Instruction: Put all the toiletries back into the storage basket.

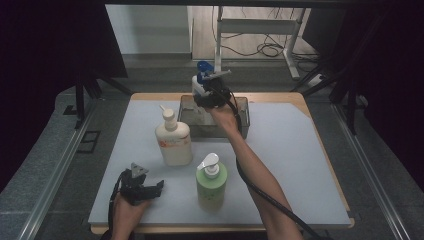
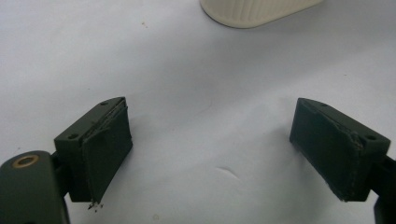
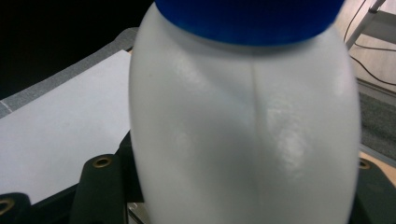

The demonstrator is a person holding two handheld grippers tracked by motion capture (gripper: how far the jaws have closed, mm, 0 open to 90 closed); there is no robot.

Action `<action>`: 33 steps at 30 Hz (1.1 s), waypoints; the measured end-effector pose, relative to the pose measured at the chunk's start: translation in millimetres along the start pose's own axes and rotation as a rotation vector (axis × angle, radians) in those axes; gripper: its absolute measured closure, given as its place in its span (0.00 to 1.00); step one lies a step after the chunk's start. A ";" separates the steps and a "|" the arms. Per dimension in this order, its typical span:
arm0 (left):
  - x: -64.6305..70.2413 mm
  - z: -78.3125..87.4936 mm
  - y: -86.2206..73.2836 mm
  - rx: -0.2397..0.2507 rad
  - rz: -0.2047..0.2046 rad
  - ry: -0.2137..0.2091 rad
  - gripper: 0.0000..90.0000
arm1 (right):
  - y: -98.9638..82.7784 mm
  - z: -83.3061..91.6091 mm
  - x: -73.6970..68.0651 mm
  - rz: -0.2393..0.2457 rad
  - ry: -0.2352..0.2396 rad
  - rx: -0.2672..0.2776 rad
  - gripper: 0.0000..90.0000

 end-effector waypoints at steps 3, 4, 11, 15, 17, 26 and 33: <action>0.0 0.0 0.0 0.000 0.000 0.000 0.13 | -4.9 -1.8 0.2 -0.009 -0.002 -0.009 0.42; 0.0 0.0 0.0 0.000 -0.001 0.001 0.13 | -6.1 -2.4 0.3 -0.011 -0.003 -0.010 0.42; 0.0 -0.1 0.0 0.001 0.000 0.000 0.13 | -14.5 -5.5 0.5 -0.020 -0.002 -0.026 0.42; 0.0 -0.2 0.0 0.002 0.000 0.001 0.13 | -20.7 -8.7 1.0 -0.023 -0.001 -0.038 0.42; 0.0 -0.2 0.0 0.002 0.000 0.001 0.13 | -23.1 -10.3 1.2 -0.022 -0.003 -0.041 0.42; 0.0 -0.1 0.0 0.001 -0.001 0.001 0.13 | -25.8 -14.9 -2.8 0.003 0.002 -0.048 0.41; 0.0 0.0 0.0 0.000 -0.001 0.002 0.13 | -26.9 -16.7 -1.6 0.004 0.014 -0.043 0.40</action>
Point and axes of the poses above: each handheld gripper's, and its own axes: z roughly backward along the jaws, y roughly out of its top, x roughly to its right, the point moved 9 cm from there along -z, roughly forward along the jaws, and after that the axes turned 8 degrees about x, right-handed, at the moved point
